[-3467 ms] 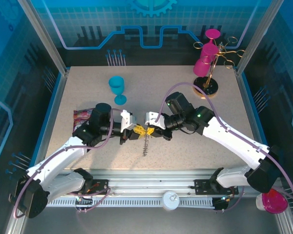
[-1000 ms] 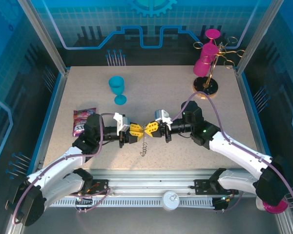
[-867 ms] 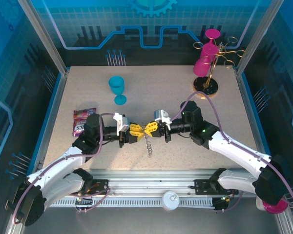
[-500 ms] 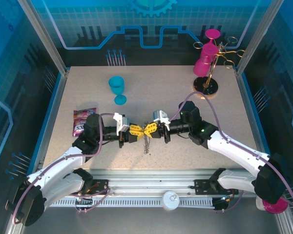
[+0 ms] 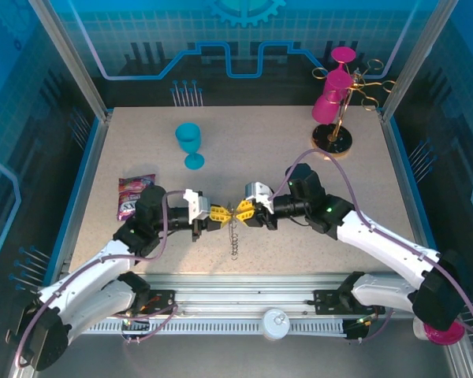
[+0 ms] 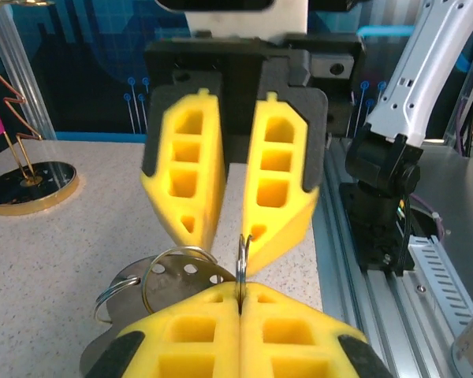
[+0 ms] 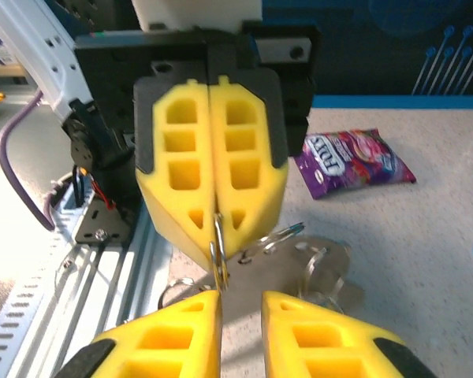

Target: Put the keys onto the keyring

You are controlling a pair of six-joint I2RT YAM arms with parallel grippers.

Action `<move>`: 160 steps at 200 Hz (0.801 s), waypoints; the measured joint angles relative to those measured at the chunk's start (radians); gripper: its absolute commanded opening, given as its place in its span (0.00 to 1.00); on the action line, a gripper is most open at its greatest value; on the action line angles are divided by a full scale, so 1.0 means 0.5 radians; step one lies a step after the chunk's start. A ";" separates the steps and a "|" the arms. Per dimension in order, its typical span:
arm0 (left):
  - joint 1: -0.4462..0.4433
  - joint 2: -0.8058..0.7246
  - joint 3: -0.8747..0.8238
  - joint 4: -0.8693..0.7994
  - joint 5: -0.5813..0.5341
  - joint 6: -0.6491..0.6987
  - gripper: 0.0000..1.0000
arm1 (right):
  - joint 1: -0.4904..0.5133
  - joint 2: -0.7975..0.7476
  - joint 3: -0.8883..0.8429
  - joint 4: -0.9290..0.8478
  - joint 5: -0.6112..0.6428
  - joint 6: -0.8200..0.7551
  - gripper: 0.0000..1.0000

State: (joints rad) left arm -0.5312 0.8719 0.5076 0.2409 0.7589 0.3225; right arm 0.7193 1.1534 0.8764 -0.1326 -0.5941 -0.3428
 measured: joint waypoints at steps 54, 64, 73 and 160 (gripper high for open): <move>-0.047 0.001 0.061 -0.237 -0.085 0.263 0.00 | 0.063 -0.005 0.133 -0.211 0.110 -0.202 0.21; -0.047 0.001 0.061 -0.251 -0.099 0.276 0.00 | 0.073 -0.006 0.136 -0.233 0.137 -0.232 0.21; -0.047 0.001 0.061 -0.262 -0.114 0.291 0.00 | 0.079 -0.007 0.136 -0.256 0.181 -0.259 0.21; -0.047 0.040 0.069 -0.282 -0.202 0.311 0.00 | 0.175 -0.026 0.136 -0.396 0.359 -0.410 0.26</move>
State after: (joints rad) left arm -0.5549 0.8921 0.5419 0.0998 0.6579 0.4782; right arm 0.8066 1.1404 0.9443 -0.3305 -0.4149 -0.5476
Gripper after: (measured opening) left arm 0.051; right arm 0.256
